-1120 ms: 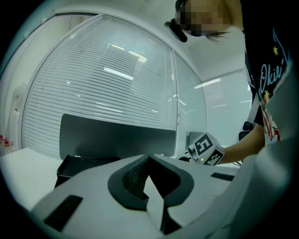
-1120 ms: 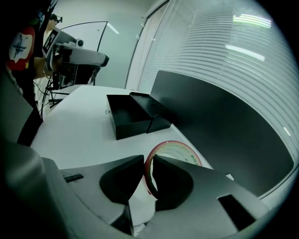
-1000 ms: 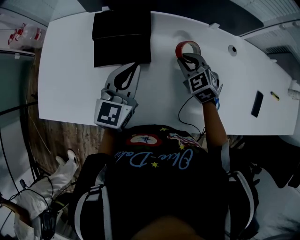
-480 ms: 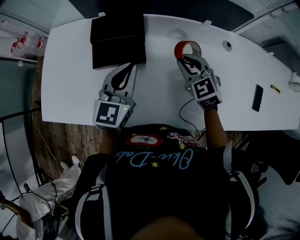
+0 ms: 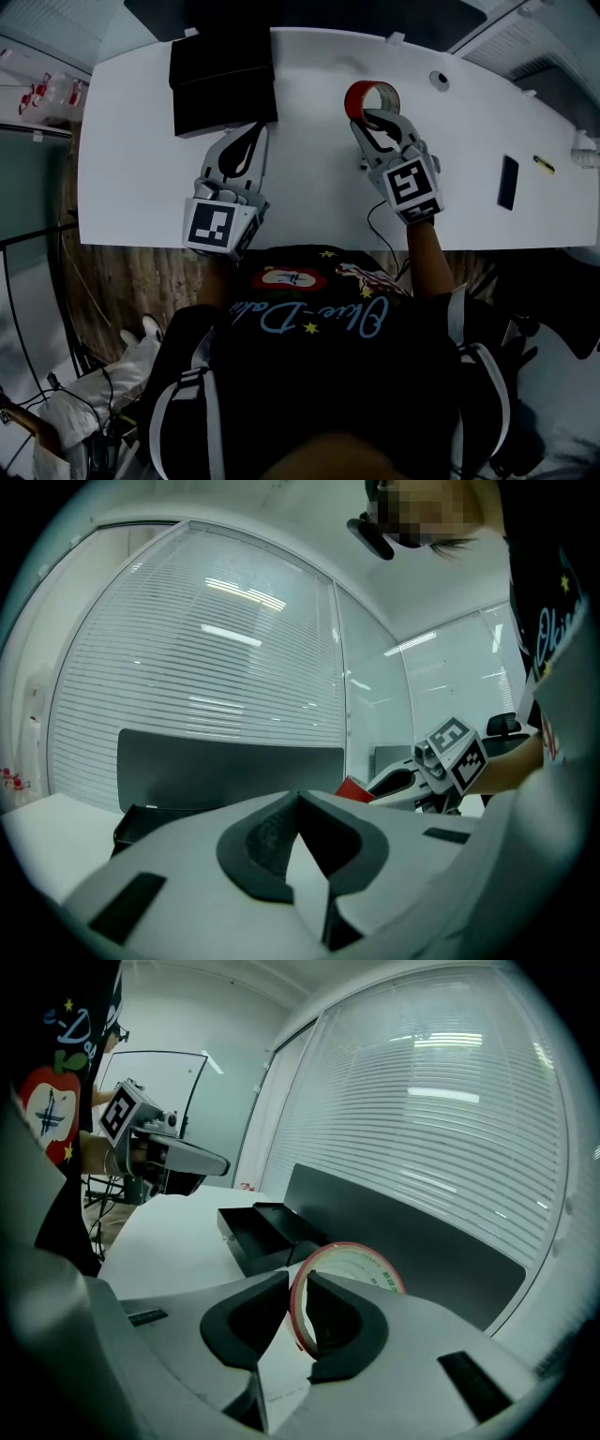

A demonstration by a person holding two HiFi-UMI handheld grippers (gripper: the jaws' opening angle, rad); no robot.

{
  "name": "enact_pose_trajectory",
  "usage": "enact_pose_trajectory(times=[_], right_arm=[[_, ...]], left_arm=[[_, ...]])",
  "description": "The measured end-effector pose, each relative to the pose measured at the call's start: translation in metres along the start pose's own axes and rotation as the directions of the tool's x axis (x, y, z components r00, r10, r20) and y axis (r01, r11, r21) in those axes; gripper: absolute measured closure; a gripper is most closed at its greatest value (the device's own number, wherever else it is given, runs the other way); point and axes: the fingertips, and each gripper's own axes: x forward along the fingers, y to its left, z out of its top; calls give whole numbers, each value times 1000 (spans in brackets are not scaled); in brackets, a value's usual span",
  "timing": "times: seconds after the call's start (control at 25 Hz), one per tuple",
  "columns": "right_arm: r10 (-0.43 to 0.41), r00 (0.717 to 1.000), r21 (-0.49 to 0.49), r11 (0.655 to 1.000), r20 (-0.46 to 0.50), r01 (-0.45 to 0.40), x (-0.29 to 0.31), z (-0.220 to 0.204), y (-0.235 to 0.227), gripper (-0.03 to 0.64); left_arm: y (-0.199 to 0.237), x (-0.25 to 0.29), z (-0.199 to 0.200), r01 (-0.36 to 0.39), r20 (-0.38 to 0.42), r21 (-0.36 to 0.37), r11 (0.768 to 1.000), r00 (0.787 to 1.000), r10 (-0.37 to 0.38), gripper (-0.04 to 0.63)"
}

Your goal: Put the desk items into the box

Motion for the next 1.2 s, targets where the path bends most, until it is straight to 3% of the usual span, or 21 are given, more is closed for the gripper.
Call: enact_pose_trajectory(times=[0.24, 0.52, 1.2], right_arm=[[-11, 1000, -4, 1000, 13, 11, -18, 0, 2, 558], [-3, 999, -20, 1000, 45, 4, -33, -1, 7, 557], [99, 985, -43, 995, 138, -94, -19, 24, 39, 557]], left_arm=[[-17, -5, 8, 22, 41, 11, 1000, 999, -22, 600], [-32, -16, 8, 5, 38, 42, 999, 999, -7, 600], [-17, -65, 5, -146, 68, 78, 986, 988, 141, 600]])
